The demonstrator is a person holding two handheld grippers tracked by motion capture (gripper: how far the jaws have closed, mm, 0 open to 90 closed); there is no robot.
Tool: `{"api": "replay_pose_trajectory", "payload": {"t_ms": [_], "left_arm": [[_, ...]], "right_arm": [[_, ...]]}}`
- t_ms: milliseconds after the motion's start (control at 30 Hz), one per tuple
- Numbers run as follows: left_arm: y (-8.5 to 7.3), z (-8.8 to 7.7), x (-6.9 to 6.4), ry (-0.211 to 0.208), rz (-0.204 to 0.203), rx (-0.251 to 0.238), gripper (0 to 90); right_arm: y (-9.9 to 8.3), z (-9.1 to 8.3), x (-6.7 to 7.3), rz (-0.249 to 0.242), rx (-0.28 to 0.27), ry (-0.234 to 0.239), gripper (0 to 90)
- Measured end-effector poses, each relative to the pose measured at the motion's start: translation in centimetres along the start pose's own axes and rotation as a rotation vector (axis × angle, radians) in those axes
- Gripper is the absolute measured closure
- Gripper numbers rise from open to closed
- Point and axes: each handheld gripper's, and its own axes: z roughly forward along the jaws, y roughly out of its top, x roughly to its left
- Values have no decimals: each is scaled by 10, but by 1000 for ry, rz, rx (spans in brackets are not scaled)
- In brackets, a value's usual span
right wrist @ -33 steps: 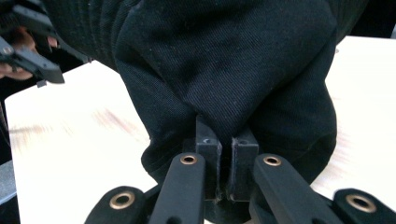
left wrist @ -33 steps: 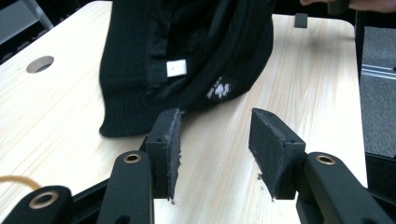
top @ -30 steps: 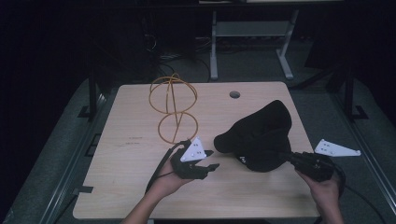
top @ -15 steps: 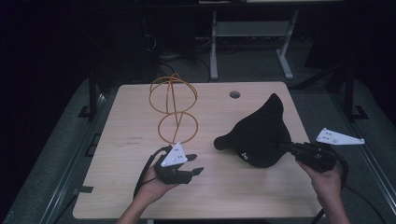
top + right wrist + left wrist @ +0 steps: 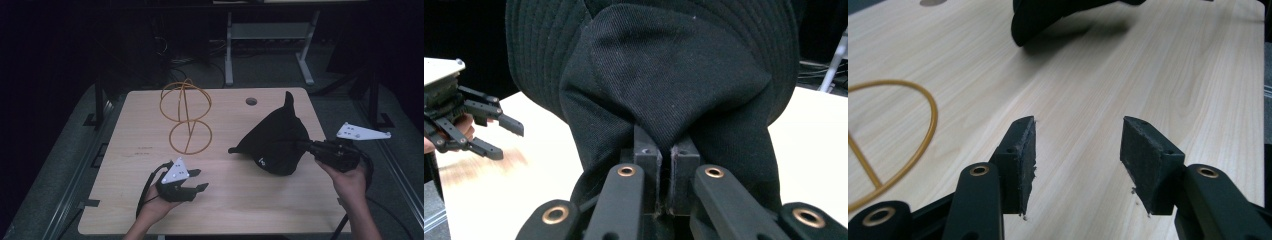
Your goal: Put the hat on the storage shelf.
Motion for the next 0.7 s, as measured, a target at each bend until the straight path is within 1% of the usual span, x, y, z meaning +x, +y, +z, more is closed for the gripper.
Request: {"api": "replay_pose_trajectory", "payload": {"t_ms": [67, 133, 200, 333, 500, 533, 567, 667, 700], "left_arm": [[-3, 0, 1, 2, -8, -5, 476], [-6, 1, 3, 6, -7, -3, 467], [-7, 1, 4, 6, -21, -7, 464], [-9, 0, 3, 10, -18, -19, 463], [-12, 3, 4, 3, -7, -3, 463], [-12, 4, 3, 4, -14, -12, 464], [-12, 5, 3, 4, -19, -11, 463], [-13, 5, 3, 3, -20, -15, 461], [-13, 4, 3, 2, -17, -10, 460]], "right_arm": [[6, 1, 1, -7, 5, 4, 858], [11, 3, 1, -14, 5, 6, 858], [16, 5, 2, -13, 10, 11, 858], [24, 9, 1, -11, 6, 22, 858], [33, 12, 2, -8, -3, 27, 859], [34, 12, 2, -10, -5, 27, 859], [36, 13, 2, -11, -5, 28, 859], [40, 14, 3, -19, -7, 30, 859], [44, 15, 4, -19, -10, 34, 859]]}}
